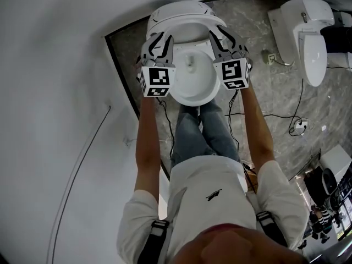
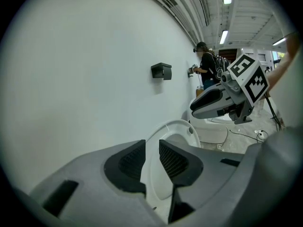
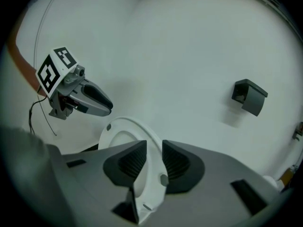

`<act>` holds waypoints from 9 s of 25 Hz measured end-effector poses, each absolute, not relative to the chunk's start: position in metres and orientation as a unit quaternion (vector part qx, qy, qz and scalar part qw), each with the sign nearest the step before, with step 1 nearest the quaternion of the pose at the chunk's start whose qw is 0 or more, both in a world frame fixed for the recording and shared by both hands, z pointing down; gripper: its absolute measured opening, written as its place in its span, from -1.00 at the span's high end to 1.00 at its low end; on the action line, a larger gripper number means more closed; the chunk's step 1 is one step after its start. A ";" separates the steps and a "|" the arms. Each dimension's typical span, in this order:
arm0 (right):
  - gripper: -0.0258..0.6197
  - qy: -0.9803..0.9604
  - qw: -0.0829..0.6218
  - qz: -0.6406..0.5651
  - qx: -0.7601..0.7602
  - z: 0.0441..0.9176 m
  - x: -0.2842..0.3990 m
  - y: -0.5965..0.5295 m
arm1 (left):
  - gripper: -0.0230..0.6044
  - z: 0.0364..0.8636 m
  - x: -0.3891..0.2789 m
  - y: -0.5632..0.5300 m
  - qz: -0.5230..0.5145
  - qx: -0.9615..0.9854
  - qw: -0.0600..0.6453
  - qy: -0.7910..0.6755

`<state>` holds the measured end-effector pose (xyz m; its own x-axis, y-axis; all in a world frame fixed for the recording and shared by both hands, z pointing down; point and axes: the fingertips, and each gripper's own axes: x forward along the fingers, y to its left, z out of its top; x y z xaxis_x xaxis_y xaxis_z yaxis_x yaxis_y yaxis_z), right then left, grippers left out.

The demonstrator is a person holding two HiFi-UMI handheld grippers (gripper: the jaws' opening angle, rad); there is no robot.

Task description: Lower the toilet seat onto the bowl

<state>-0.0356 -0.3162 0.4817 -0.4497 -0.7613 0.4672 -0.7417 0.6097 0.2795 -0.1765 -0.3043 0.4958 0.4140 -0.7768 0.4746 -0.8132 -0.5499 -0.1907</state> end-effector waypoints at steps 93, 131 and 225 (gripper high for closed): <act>0.63 -0.817 0.323 -0.017 0.478 0.528 -0.024 -0.201 | 0.49 0.543 -0.169 -0.195 0.293 0.851 0.066 -0.430; 0.58 -0.821 0.347 0.022 0.452 0.565 -0.013 -0.106 | 0.45 0.581 -0.156 -0.095 0.340 0.847 0.110 -0.393; 0.48 -0.837 0.446 0.150 0.279 0.744 -0.003 0.067 | 0.23 0.763 -0.136 0.086 0.464 0.821 0.185 -0.277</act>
<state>-0.0028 0.0666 0.7437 -0.4462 -0.3329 0.8307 -0.6008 0.7994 -0.0024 -0.1360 0.0862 0.7633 0.4158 -0.2842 0.8639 -0.6269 -0.7778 0.0459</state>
